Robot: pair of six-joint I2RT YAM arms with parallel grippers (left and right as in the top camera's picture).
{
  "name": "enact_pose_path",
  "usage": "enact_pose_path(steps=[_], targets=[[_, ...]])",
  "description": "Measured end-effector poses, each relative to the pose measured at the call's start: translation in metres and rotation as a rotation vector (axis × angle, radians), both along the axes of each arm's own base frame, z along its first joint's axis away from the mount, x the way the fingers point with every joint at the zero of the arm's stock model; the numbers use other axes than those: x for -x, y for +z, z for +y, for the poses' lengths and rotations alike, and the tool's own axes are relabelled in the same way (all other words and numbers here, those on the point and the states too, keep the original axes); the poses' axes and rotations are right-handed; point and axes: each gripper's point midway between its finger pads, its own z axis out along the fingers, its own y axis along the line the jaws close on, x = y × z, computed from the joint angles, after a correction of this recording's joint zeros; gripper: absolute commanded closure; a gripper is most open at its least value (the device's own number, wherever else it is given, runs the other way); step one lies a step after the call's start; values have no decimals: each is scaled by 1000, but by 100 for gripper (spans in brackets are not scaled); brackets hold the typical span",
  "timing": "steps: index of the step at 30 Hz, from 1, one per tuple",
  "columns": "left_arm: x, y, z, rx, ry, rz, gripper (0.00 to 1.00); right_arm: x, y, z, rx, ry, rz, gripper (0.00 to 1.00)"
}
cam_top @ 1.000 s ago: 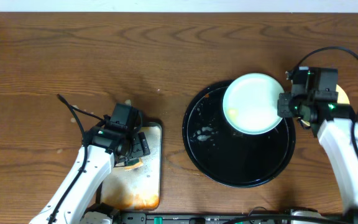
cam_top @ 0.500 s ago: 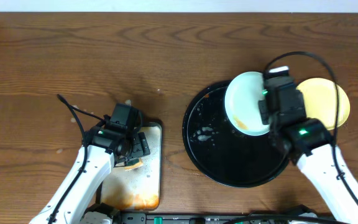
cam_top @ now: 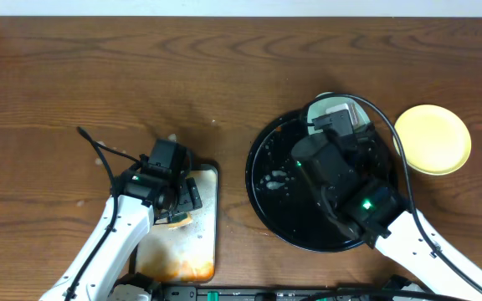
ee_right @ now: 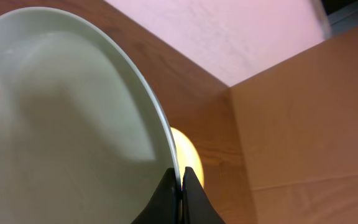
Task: Clean dirty plates on tray and stack at the side
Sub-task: 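Lift the light-green plate with the right gripper and carry it right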
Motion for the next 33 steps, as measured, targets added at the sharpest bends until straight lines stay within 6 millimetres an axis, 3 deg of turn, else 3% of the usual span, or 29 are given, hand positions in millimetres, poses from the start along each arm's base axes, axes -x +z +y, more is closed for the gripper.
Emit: enact_pose_path(steps=[13,33], targets=[[0,0,0,0,0,0,10,7,14,1,110,-10,-35,99],[0,0,0,0,0,0,10,7,13,7,169,13,-15,99]])
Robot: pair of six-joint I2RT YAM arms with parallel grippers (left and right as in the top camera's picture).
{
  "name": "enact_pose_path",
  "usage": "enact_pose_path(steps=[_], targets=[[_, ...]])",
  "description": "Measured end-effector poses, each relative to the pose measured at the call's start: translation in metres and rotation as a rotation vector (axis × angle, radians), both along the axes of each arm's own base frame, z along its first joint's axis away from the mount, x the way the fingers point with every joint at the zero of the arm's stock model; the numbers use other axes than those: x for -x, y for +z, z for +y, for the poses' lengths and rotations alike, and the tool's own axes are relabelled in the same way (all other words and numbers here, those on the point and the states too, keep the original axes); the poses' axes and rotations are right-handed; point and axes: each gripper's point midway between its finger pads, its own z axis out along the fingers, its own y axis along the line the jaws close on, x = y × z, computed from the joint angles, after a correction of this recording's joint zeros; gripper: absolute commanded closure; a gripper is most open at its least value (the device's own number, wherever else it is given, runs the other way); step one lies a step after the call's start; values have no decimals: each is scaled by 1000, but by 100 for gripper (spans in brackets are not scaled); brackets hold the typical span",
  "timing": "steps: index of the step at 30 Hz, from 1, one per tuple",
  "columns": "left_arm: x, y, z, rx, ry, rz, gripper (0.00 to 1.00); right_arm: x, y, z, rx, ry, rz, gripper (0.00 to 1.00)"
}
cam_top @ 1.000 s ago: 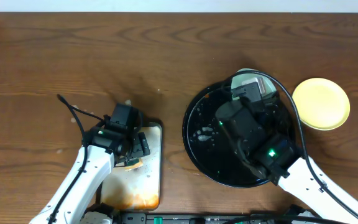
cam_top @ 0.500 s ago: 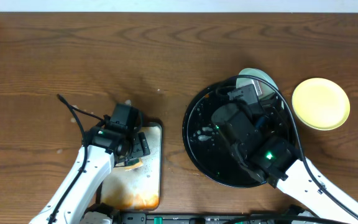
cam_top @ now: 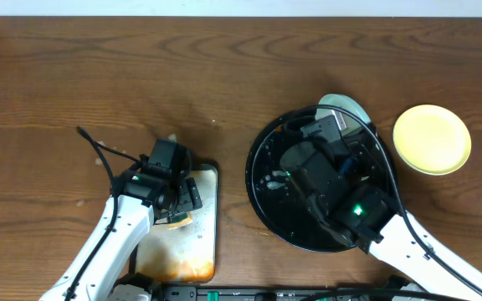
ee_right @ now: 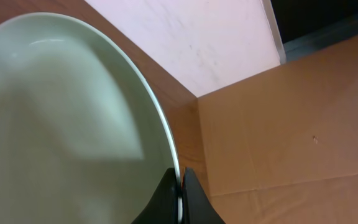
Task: Clean dirty plates on tray and stack at the side
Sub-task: 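Lift the light-green plate with the right gripper and carry it right, then lower the light-green plate onto the yellow plate right of the tray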
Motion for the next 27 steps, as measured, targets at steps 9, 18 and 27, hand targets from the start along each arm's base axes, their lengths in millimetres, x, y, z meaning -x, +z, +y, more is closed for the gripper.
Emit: enact_pose_path(steps=[9,18,27], targets=[[0,0,0,0,0,0,10,-4,-9,4,19,-2,21,99],[0,0,0,0,0,0,10,-6,-17,8,-5,8,36,99],[0,0,0,0,0,0,10,-7,-23,13,-51,22,46,99]])
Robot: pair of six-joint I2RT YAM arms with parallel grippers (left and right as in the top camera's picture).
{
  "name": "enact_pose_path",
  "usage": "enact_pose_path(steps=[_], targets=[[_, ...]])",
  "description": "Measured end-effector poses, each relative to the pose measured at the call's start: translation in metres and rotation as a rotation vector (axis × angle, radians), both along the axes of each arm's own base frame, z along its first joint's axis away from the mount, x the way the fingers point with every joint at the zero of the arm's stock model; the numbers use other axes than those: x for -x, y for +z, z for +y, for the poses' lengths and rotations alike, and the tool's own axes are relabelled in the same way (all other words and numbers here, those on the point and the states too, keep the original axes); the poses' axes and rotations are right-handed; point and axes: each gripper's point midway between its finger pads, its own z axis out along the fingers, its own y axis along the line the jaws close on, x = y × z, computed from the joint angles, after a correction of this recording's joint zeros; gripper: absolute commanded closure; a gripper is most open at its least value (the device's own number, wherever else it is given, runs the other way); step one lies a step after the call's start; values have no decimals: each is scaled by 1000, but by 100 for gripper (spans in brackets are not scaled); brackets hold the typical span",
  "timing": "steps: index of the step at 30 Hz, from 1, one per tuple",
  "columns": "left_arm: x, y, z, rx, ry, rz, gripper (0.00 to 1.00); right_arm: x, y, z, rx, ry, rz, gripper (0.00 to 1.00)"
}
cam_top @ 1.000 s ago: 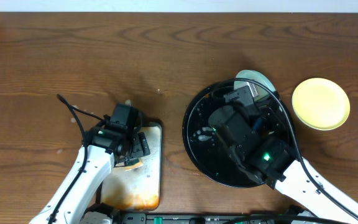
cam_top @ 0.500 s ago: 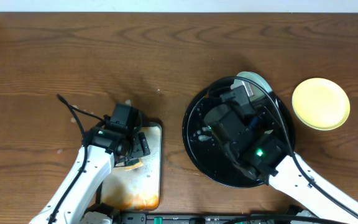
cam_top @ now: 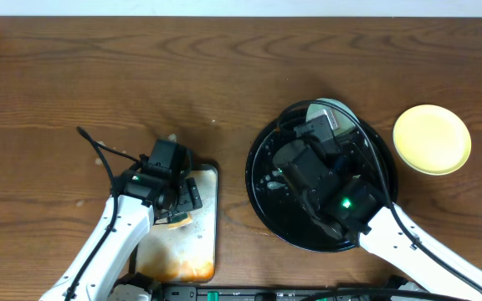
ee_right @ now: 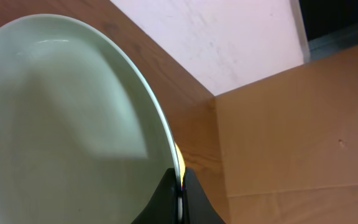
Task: Clean dirty plates on tray and stack at the side
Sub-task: 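Lower the light-green plate onto the yellow plate right of the tray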
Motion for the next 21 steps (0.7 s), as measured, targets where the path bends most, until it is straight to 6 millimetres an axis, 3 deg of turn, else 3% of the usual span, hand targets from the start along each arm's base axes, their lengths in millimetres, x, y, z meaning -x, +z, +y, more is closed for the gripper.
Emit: enact_pose_path(steps=[6,12,21], targets=[[0,0,0,0,0,0,10,0,-7,0,-53,-2,17,99],[0,0,0,0,0,0,10,-3,-19,-18,-123,-63,50,99],[0,0,0,0,0,0,10,-18,-60,-53,-470,-190,166,99]])
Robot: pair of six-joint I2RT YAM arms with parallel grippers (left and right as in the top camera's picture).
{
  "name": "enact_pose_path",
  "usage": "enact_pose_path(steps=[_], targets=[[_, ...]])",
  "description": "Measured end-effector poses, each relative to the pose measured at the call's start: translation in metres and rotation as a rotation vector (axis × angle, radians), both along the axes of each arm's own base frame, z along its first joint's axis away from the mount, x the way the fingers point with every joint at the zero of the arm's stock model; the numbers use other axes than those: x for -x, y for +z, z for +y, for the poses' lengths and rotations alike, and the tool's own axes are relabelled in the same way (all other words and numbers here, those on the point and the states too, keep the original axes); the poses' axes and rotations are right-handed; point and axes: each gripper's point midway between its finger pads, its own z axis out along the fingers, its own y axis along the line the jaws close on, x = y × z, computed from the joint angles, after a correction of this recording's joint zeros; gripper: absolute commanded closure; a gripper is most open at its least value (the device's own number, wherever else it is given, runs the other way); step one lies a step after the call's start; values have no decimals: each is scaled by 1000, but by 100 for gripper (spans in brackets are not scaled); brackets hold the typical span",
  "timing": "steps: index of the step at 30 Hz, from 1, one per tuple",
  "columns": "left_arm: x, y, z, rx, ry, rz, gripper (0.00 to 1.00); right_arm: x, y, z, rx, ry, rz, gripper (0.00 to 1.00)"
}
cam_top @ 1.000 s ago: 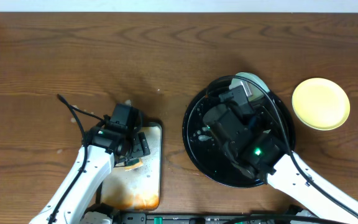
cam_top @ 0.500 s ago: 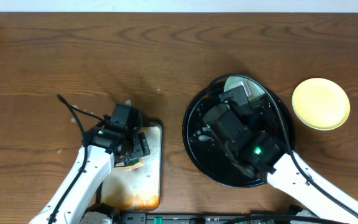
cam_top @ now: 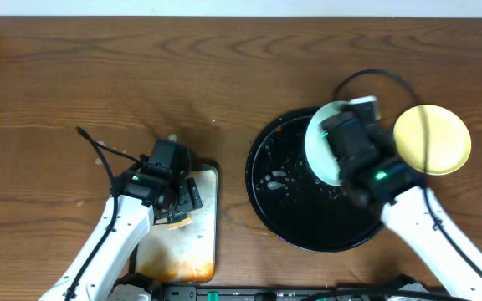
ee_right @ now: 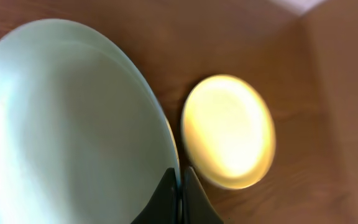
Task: Clean dirty plates on tray and stack at the side
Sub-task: 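Lower the light-green plate onto the yellow plate right of the tray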
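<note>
A pale green plate (ee_right: pixel 73 124) is held by its rim in my right gripper (ee_right: pixel 180 182), whose fingers are shut on the edge. In the overhead view that plate (cam_top: pixel 318 144) hangs over the upper right part of the round black tray (cam_top: pixel 283 217), which carries wet specks. A yellow plate (ee_right: pixel 229 130) lies on the wooden table just right of the held plate, and in the overhead view the yellow plate (cam_top: pixel 432 140) sits beside the tray. My left gripper (cam_top: pixel 187 196) rests over a stained beige pad (cam_top: pixel 178 251); its jaws are not clearly shown.
A small yellowish scrap (cam_top: pixel 180 220) lies on the pad by the left gripper. The right arm's cable (cam_top: pixel 375 77) loops above the tray. Brown table surface (cam_top: pixel 224 67) stretches across the back and left.
My right arm has shifted to the right with the green plate, now close beside the yellow plate. Its wrist view now looks down on the table instead of the wall. The left arm is unmoved.
The right gripper was shut on the green plate's rim, holding it on edge over the tray's far side, and stayed there with small shifts through two more moments. Now the plate is at the tray's right edge near the yellow plate. The left arm stayed on the pad.
</note>
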Motion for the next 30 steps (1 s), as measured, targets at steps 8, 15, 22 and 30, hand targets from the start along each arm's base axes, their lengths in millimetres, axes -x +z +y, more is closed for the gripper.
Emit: enact_pose_path(steps=[8,15,22,30], targets=[[0,0,0,0,0,-1,10,-14,-20,-71,-388,-229,6,99],[0,0,0,0,0,0,10,4,-21,-172,-577,-537,-104,99],[0,0,0,0,0,0,10,18,-34,-238,-660,-761,-209,99],[0,0,0,0,0,0,10,13,-78,-247,-727,-833,-132,53]])
